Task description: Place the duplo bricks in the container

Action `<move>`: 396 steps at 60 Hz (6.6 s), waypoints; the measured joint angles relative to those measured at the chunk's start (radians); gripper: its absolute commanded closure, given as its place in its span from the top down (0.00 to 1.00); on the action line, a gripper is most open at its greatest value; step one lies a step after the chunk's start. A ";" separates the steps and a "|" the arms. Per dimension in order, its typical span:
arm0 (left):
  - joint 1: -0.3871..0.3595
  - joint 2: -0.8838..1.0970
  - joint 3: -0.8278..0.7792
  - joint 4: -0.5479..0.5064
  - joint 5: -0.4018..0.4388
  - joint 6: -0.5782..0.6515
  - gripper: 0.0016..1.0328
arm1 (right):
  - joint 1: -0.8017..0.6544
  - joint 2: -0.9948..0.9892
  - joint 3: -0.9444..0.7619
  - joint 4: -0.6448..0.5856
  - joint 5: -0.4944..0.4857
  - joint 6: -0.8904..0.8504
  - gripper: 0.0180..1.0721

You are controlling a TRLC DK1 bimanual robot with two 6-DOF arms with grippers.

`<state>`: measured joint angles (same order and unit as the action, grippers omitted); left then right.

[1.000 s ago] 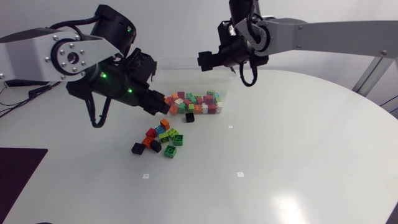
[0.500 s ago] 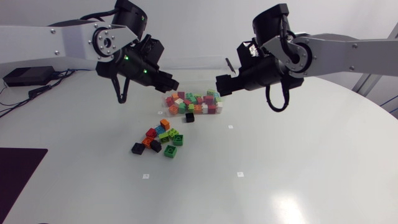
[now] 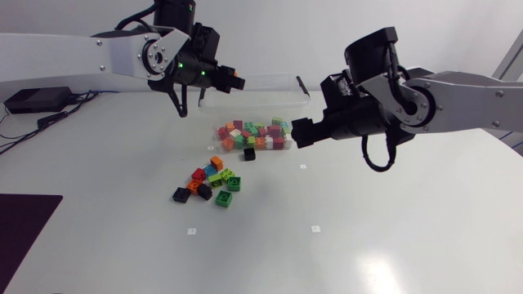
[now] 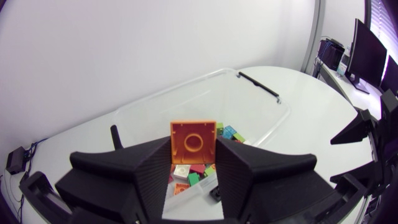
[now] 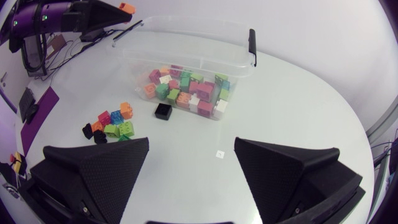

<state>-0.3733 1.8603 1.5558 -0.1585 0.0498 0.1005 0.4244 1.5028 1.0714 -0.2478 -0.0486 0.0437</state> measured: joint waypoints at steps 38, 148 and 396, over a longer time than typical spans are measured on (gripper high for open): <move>-0.006 0.190 0.134 0.117 -0.071 -0.030 0.96 | 0.046 -0.051 -0.097 0.050 -0.004 -0.011 0.94; 0.105 -0.329 -0.522 -0.496 -0.097 0.200 0.96 | 0.197 0.644 0.512 -0.284 -0.210 -0.587 0.93; 0.026 -0.254 -0.392 -0.391 -0.112 0.057 0.28 | -0.069 0.495 0.599 0.081 -0.121 -0.121 0.34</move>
<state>-0.3470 1.6066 1.1641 -0.5491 -0.0624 0.1577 0.3557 1.9980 1.6703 -0.1665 -0.1692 -0.0772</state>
